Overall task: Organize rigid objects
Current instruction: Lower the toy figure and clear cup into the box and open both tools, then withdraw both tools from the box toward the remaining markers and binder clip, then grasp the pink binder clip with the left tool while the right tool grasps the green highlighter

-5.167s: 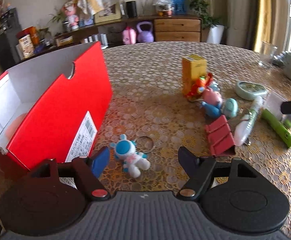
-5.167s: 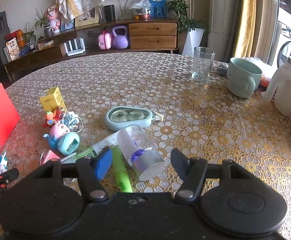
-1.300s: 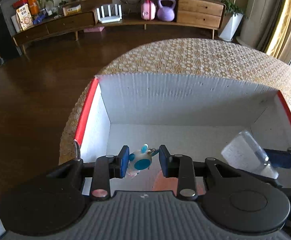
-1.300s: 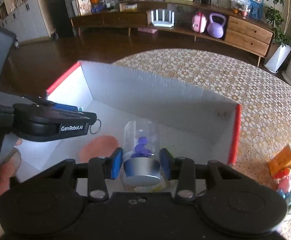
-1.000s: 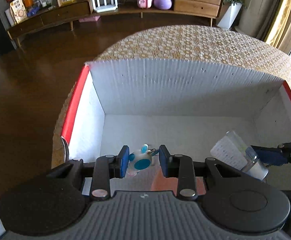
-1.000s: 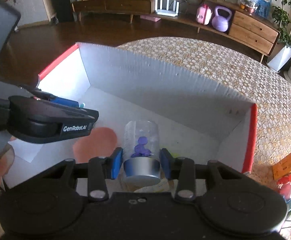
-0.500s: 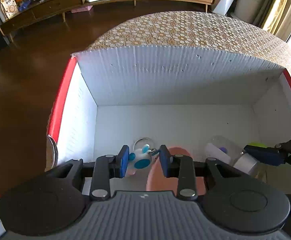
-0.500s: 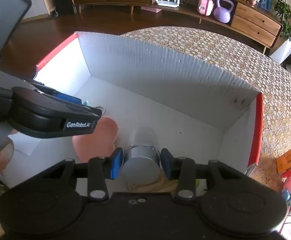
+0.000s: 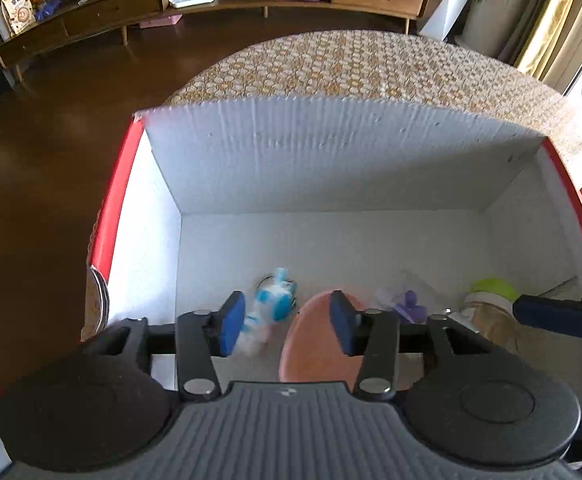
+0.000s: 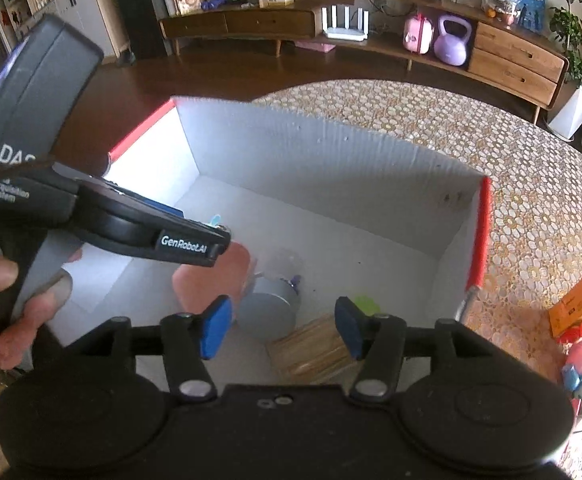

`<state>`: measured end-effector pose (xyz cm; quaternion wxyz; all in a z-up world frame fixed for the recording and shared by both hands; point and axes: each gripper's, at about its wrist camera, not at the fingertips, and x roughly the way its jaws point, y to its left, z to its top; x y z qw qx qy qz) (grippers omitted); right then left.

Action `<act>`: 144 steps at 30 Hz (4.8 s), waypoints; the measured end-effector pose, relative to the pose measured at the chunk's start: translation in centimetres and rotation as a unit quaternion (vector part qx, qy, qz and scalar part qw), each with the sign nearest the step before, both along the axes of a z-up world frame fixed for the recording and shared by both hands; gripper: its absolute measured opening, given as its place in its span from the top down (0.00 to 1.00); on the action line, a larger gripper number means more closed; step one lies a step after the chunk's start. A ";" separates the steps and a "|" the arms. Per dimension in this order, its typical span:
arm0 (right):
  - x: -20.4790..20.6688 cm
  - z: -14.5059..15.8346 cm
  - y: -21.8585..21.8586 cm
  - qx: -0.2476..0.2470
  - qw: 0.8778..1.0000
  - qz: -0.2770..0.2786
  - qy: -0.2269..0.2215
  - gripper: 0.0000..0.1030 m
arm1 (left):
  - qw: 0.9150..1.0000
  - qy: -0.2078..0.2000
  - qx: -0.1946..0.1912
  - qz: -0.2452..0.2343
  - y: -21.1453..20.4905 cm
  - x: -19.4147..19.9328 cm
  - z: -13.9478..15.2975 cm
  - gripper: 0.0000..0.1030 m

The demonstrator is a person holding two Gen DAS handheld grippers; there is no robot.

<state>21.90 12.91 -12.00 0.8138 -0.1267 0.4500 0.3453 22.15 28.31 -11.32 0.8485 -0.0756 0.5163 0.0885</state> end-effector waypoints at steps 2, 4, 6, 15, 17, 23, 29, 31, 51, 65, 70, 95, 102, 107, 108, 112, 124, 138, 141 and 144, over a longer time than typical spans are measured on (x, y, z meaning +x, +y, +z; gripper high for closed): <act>-0.2 0.6 -0.7 0.009 1.000 0.000 -0.003 0.44 | 1.000 -0.007 0.005 -0.002 -0.4 -0.4 0.5 0.53; -0.4 1.1 -1.4 0.017 1.000 0.000 -0.005 0.43 | 1.000 -0.014 0.003 -0.006 -0.9 -0.8 0.9 0.53; -0.7 1.6 -2.0 0.026 1.000 -0.003 -0.009 0.42 | 1.000 -0.023 0.004 -0.010 -1.6 -1.3 1.6 0.53; -2.3 4.1 -4.9 0.059 0.998 -0.011 -0.024 0.37 | 0.997 -0.068 0.010 -0.025 -4.5 -3.4 4.8 0.53; -2.8 4.6 -5.4 0.066 0.997 -0.013 -0.028 0.36 | 0.997 -0.076 0.009 -0.028 -5.0 -3.8 5.6 0.53; -3.9 6.0 -7.9 0.088 0.995 -0.021 -0.040 0.30 | 0.994 -0.098 0.007 -0.037 -7.0 -4.7 7.2 0.52; -5.1 6.9 -10.6 0.106 0.993 -0.035 -0.049 0.23 | 0.992 -0.119 0.010 -0.052 -9.2 -5.8 8.6 0.42; -5.4 7.1 -11.6 0.111 0.992 -0.040 -0.051 0.20 | 0.991 -0.122 0.008 -0.057 -10.0 -6.0 8.9 0.42; -6.8 7.4 -22.2 0.131 0.981 -0.113 -0.082 0.00 | 0.980 -0.171 -0.014 -0.099 -18.4 -7.7 10.5 0.19; -6.2 5.0 -30.2 0.120 0.977 -0.163 -0.075 0.00 | 0.975 -0.172 -0.053 -0.127 -23.4 -6.6 8.4 0.17; -5.6 3.9 -32.3 0.112 0.974 -0.182 -0.075 0.01 | 0.973 -0.183 -0.042 -0.136 -25.4 -5.9 7.2 0.02; 1.5 -4.2 -36.1 0.028 0.977 -0.209 -0.037 0.23 | 0.977 -0.139 -0.029 -0.157 -31.1 -0.5 -1.7 0.02; 3.1 -5.6 -35.3 0.012 0.980 -0.194 -0.032 0.33 | 0.976 -0.133 -0.012 -0.172 -31.9 1.0 -3.8 0.03; 4.1 -6.2 -35.1 0.005 0.982 -0.187 -0.027 0.43 | 0.973 -0.134 -0.012 -0.187 -32.0 1.6 -4.7 0.03; 4.2 -6.3 -35.0 0.004 0.982 -0.187 -0.027 0.44 | 0.973 -0.136 -0.012 -0.188 -32.0 1.7 -4.7 0.04; 4.8 -6.8 -34.8 0.000 0.982 -0.186 -0.024 0.49 | 0.971 -0.135 -0.014 -0.196 -31.9 2.1 -5.0 0.11; 6.0 -7.1 -34.0 -0.011 0.983 -0.182 -0.036 0.58 | 0.963 -0.139 -0.019 -0.229 -32.1 2.8 -5.8 0.39; 7.0 -7.2 -32.9 -0.021 0.981 -0.186 -0.053 0.68 | 0.961 -0.151 -0.015 -0.232 -32.1 3.5 -5.8 0.60; 6.9 -7.3 -32.6 -0.020 0.981 -0.187 -0.054 0.76 | 0.961 -0.151 -0.016 -0.231 -32.0 3.6 -5.8 0.61; 6.8 -7.3 -32.4 -0.024 0.980 -0.187 -0.058 0.85 | 0.962 -0.149 -0.020 -0.227 -31.9 3.6 -5.8 0.63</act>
